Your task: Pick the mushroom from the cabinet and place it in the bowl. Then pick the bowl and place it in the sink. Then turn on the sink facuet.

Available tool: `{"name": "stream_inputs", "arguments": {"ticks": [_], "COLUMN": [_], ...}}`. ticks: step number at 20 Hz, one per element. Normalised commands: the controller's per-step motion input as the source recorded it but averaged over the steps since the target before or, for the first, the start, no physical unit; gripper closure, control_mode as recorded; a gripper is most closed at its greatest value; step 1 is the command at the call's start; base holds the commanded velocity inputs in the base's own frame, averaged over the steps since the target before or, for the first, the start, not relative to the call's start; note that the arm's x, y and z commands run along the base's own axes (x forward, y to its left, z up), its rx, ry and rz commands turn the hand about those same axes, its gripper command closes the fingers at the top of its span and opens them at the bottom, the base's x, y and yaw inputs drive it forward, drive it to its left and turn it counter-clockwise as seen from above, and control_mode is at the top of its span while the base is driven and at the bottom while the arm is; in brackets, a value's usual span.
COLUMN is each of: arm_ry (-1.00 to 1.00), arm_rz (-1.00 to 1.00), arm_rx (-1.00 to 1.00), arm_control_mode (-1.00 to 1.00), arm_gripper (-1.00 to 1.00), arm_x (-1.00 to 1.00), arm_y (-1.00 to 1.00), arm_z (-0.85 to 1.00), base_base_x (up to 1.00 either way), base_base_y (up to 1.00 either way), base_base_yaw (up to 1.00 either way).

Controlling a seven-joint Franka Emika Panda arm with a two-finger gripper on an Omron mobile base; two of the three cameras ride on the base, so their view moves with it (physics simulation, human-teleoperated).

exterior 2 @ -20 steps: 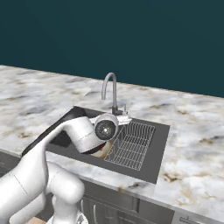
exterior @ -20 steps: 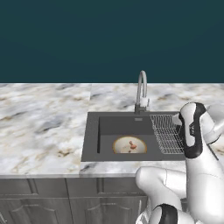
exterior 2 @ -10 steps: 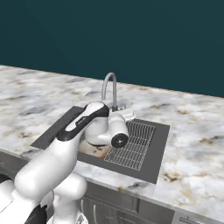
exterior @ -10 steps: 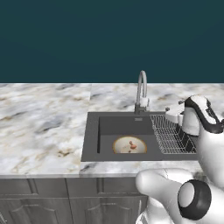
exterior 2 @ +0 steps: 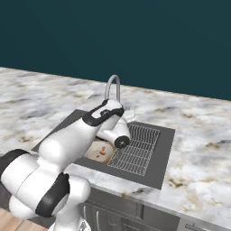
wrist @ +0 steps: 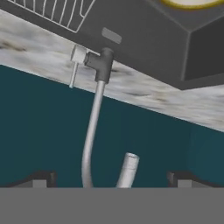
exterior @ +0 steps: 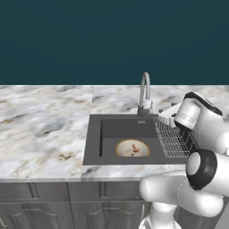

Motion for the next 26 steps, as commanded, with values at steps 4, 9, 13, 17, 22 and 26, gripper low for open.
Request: {"name": "stream_inputs", "arguments": {"ticks": [4,9,13,17,22,26], "arm_ry": [0.18,0.1,0.0,-0.04,-0.11,-0.1], "arm_rz": [0.05,0.07,0.11,0.15,0.11,0.04], "arm_rx": [0.05,0.08,0.1,0.03,0.0,0.0], "arm_control_mode": [-1.0,-1.0,-1.0,-1.0,-1.0,-1.0], "arm_gripper": [-1.0,-1.0,-1.0,-1.0,-1.0,-1.0], "arm_x": [0.47,0.38,0.13,0.04,0.3,0.38], "arm_y": [-0.05,-0.3,-0.44,-0.13,0.08,0.14], "arm_z": [0.0,0.0,0.0,-0.14,-0.21,-0.1], "base_base_x": [0.0,0.0,0.0,0.0,0.0,0.0], "base_base_y": [0.0,0.0,0.0,0.0,0.0,0.0], "base_base_yaw": [0.0,0.0,0.0,0.0,0.0,0.0]}}
